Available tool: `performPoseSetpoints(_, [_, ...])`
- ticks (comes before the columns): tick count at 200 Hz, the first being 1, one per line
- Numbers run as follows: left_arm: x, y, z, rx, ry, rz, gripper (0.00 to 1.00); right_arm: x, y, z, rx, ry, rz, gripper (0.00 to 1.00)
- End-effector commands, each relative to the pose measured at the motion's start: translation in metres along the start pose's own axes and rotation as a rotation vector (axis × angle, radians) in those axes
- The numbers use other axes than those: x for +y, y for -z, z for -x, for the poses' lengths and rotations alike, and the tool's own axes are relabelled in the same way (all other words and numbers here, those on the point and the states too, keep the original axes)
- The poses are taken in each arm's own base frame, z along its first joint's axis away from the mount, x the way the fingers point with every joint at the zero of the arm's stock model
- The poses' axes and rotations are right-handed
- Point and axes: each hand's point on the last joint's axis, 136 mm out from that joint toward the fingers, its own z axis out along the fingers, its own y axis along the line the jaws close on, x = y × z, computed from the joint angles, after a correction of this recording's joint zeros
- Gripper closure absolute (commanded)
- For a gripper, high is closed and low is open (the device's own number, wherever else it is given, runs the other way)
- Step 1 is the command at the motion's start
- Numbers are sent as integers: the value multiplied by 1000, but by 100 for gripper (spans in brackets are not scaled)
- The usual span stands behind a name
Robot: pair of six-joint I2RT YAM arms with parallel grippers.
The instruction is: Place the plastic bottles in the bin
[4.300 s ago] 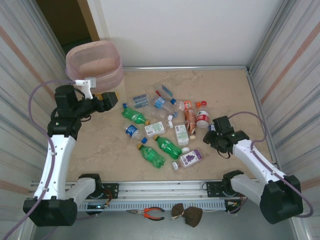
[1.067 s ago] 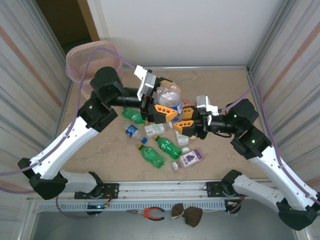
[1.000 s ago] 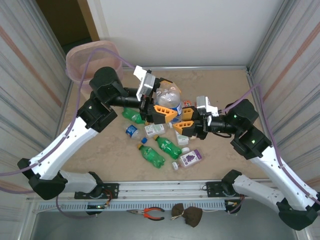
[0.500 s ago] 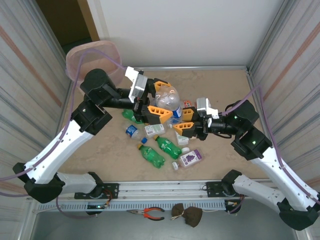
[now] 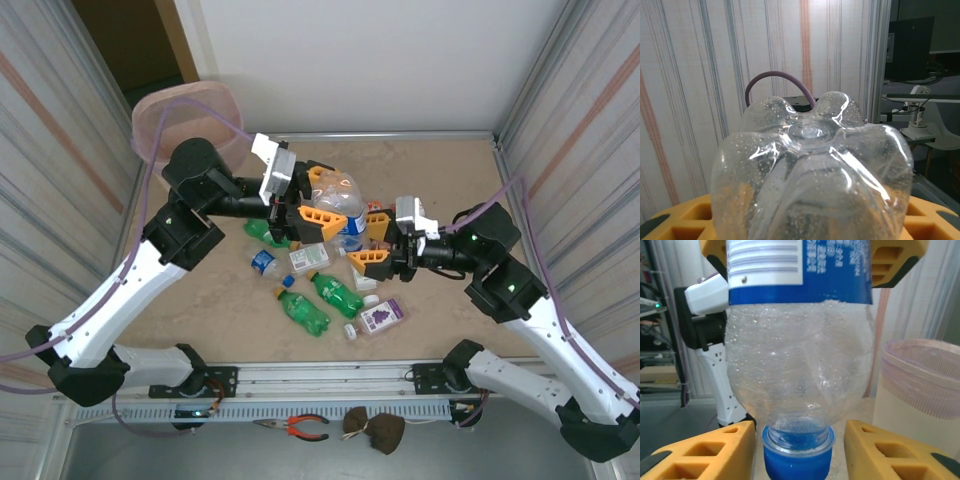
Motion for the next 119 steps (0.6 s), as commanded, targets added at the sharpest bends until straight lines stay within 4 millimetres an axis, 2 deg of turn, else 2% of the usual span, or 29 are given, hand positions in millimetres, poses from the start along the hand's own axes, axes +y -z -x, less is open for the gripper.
performPoseSetpoints(1, [-2, 9, 8, -4, -53, 63, 48, -1, 12, 1, -11, 6, -65, 35])
performPoseSetpoints(14, [5, 10, 4, 14, -55, 102, 48, -2, 18, -2, -7, 0, -97, 29])
performPoseSetpoints(32, [18, 13, 2, 30, -58, 181, 47, -4, 26, -5, -2, -4, -146, 27])
performPoseSetpoints(55, [52, 24, -2, 61, -37, 344, 48, -8, 38, -5, -5, 1, -217, 26])
performPoseSetpoints(90, [116, 59, -7, 122, -15, 654, 50, -14, 48, -8, 9, 9, -289, 25])
performPoseSetpoints(119, [170, 105, -13, 154, 28, 869, 51, -21, 48, -11, 24, 3, -326, 26])
